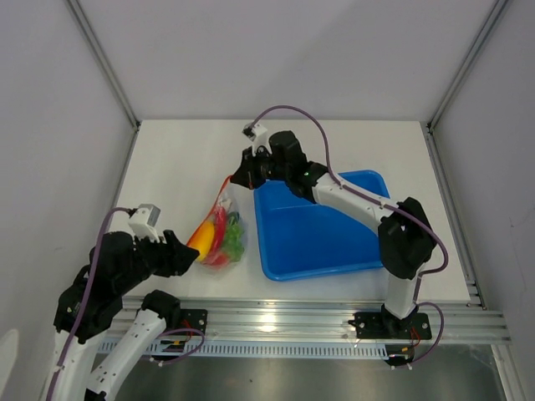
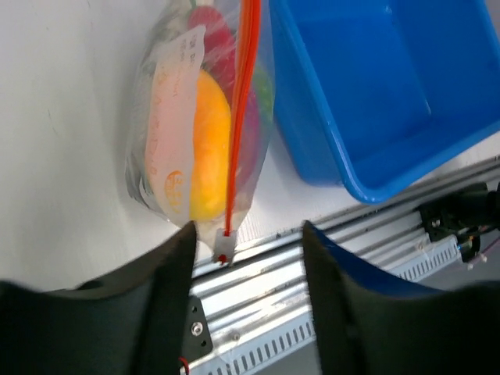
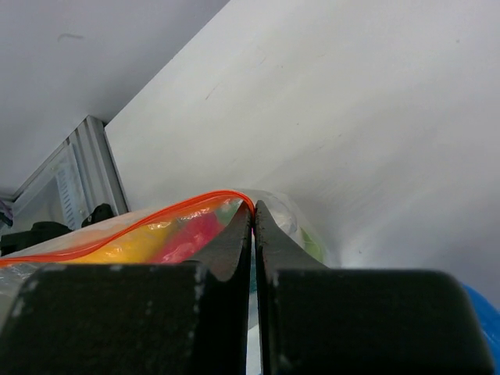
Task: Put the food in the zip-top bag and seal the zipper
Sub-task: Place the zipper food storage bag at the center of the board.
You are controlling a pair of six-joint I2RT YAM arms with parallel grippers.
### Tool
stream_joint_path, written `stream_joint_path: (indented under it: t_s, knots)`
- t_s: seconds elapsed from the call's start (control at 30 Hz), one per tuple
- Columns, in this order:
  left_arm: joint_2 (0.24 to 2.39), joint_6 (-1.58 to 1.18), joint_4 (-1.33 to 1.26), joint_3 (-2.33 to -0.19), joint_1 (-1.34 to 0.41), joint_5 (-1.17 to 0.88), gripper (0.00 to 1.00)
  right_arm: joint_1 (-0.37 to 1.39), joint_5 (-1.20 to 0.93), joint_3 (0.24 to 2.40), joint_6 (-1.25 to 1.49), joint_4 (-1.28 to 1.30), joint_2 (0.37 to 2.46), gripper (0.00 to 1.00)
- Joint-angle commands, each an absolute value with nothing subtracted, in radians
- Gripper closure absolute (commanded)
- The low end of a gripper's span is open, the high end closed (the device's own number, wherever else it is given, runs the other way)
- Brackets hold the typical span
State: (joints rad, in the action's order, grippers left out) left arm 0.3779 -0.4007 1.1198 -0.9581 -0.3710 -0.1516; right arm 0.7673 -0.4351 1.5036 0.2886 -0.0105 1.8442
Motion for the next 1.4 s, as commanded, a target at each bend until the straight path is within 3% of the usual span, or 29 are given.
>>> stream_joint_path:
  t_s: [0.0, 0.07, 0.1, 0.37, 0.6, 0.97, 1.07, 1.1, 1.23, 1.27, 1.37]
  knots:
    - [0.351, -0.443, 1.025, -0.979, -0.374, -0.082, 0.37, 0.778, -0.362, 1.597, 0.305, -0.032, 1.876, 1.0]
    - [0.344, -0.437, 1.046, -1.029, -0.374, -0.039, 0.02, 0.779, -0.301, 1.64, 0.318, -0.026, 1.902, 1.0]
    - [0.335, -0.437, 1.061, -1.063, -0.374, -0.009, 0.0, 0.779, -0.275, 1.653, 0.322, -0.025, 1.911, 1.0]
    - [0.216, -0.43, 1.06, -1.147, -0.374, 0.114, 0.0, 0.81, -0.037, 1.88, 0.316, 0.123, 2.034, 1.0]
    - [0.232, -0.437, 1.055, -1.124, -0.374, 0.02, 0.0, 0.842, -0.051, 2.21, 0.281, 0.278, 2.272, 1.0]
    - [0.209, -0.468, 1.009, -1.031, -0.374, -0.098, 0.0, 0.77, -0.109, 2.312, 0.333, 0.325, 2.46, 0.98]
    - [0.206, -0.485, 0.983, -0.999, -0.374, -0.121, 0.0, 0.759, -0.103, 2.358, 0.313, 0.371, 2.485, 0.79]
    - [0.209, -0.488, 0.977, -0.994, -0.374, -0.133, 0.01, 0.759, -0.101, 2.362, 0.304, 0.376, 2.484, 0.59]
    - [0.213, -0.503, 0.945, -0.956, -0.374, -0.156, 0.0, 0.759, -0.043, 2.362, 0.239, 0.397, 2.448, 0.23]
    - [0.215, -0.503, 0.939, -0.951, -0.374, -0.158, 0.01, 0.762, -0.01, 2.362, 0.215, 0.403, 2.436, 0.02]
    - [0.215, -0.514, 0.919, -0.922, -0.374, -0.158, 0.01, 0.764, 0.047, 2.346, 0.178, 0.429, 2.378, 0.0]
